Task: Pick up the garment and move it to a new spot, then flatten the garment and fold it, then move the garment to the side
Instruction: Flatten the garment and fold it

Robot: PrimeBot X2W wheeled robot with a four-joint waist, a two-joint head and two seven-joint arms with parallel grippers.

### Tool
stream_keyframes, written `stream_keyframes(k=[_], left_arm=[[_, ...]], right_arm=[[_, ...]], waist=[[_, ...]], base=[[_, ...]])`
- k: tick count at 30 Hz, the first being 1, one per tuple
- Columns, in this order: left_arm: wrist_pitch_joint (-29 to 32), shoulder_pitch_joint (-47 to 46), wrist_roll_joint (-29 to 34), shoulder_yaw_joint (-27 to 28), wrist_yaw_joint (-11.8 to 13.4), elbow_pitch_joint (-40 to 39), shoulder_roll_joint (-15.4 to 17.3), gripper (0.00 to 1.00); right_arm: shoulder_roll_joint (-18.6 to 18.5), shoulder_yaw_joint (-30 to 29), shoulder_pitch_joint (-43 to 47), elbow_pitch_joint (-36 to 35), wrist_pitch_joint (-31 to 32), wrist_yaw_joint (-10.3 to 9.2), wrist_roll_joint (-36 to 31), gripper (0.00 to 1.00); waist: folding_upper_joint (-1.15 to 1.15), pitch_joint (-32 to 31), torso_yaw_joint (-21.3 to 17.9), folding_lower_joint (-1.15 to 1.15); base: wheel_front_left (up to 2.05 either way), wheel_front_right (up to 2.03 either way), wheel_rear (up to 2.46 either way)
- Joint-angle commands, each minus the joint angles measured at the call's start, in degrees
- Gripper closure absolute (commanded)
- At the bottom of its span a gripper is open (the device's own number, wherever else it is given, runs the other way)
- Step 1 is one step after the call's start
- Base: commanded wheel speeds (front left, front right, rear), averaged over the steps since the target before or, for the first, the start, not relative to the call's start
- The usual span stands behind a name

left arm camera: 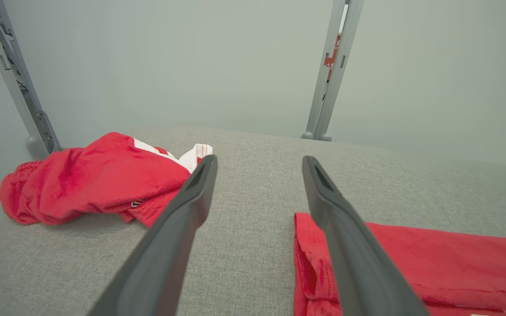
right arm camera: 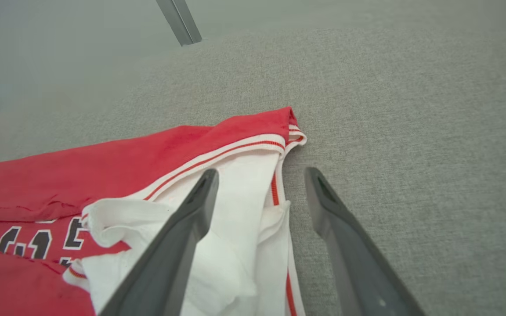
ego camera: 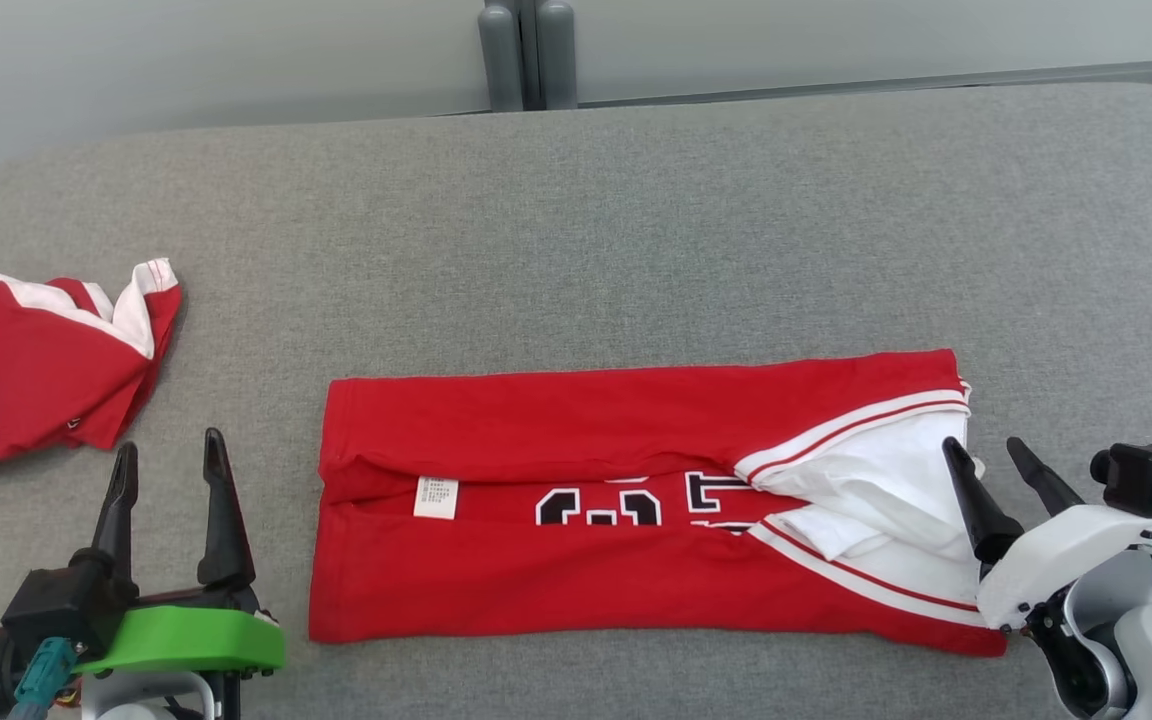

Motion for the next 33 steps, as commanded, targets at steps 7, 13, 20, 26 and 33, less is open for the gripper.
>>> stream_keyframes(k=[7,13,20,26,33], left_arm=[[0.0,1.1,4.5,3.7,-3.5,1.1,-3.0,0.0],[0.0,0.7,6.1,4.9,-4.6,1.6,-3.8,0.0],[0.0,0.2,6.7,5.6,-5.2,1.9,-4.0,0.0],[0.0,0.7,6.4,5.2,-5.2,1.5,-4.0,0.0],[0.0,2.2,6.1,5.0,-4.8,1.4,-4.0,0.0]], right_arm=[[-0.3,2.7,-3.9,9.1,-0.4,-0.07,0.2,0.0],[0.0,5.6,-5.1,14.2,-1.2,-0.06,1.8,0.28],[-0.9,8.5,-6.3,15.6,-2.9,-0.09,5.1,1.0],[-4.8,5.6,-7.7,18.2,-5.3,-0.11,7.1,1.0],[-8.7,3.1,-7.4,19.4,-6.0,-0.09,8.0,1.0]], waist=[[0.0,1.2,1.6,0.0],[0.0,1.4,2.0,0.0],[0.0,0.8,1.2,0.0],[0.0,-0.3,0.4,0.0],[0.0,-1.4,-0.7,0.0]], base=[[0.0,0.0,0.0],[0.0,0.0,0.0],[0.0,0.0,0.0],[0.0,0.0,0.0],[0.0,0.0,0.0]])
